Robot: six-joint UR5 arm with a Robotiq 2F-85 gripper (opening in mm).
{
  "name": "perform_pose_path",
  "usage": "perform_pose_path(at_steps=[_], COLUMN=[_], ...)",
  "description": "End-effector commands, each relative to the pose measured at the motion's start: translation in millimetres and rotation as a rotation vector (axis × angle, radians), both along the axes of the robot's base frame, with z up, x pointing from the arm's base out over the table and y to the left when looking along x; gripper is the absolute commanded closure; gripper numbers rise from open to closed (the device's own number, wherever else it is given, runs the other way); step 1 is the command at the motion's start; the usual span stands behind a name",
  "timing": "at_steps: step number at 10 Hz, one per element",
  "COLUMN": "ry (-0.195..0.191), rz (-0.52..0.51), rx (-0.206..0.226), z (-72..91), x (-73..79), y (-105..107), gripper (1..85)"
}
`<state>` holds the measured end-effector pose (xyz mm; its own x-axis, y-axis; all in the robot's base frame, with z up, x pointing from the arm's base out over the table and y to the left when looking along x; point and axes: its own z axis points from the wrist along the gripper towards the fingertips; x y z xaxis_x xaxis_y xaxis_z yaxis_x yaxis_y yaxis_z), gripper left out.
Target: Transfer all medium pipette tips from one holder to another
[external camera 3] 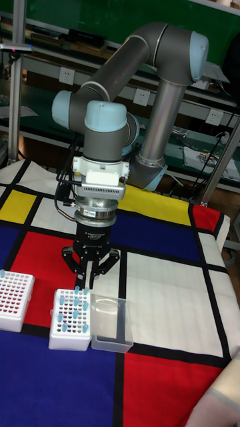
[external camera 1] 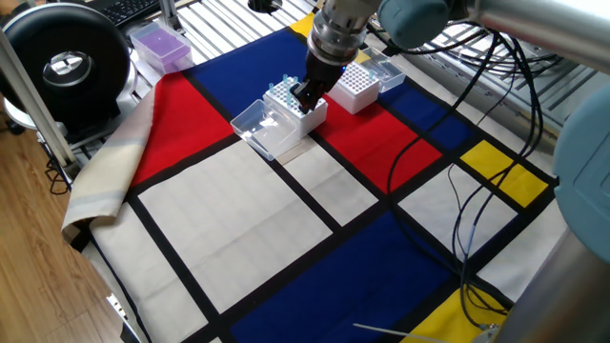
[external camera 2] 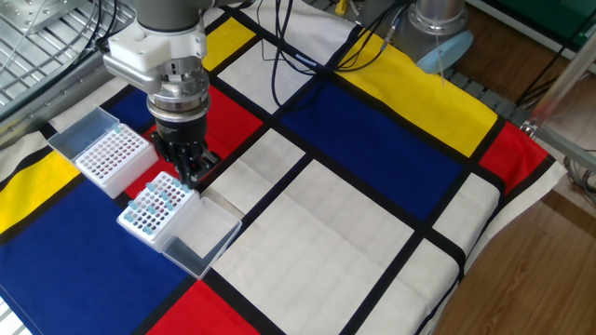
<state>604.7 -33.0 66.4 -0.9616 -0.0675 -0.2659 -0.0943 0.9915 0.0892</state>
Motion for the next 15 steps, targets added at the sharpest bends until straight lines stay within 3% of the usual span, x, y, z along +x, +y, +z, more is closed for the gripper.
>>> perform_pose_path(at_steps=[1,7,8,11,15], ry=[-0.011,-0.017,-0.015,-0.010,-0.002], rz=[-0.002,-0.007,-0.009,-0.007,0.011], rx=[0.015,0.010,0.012,0.040,0.040], z=[0.1,-1.3,-1.2,2.1,3.4], x=[3.0,5.6,5.3,4.3,5.9], y=[1.5,-0.6,-0.2,6.4,5.8], gripper=[66.0,79.7,78.7,63.7,61.3])
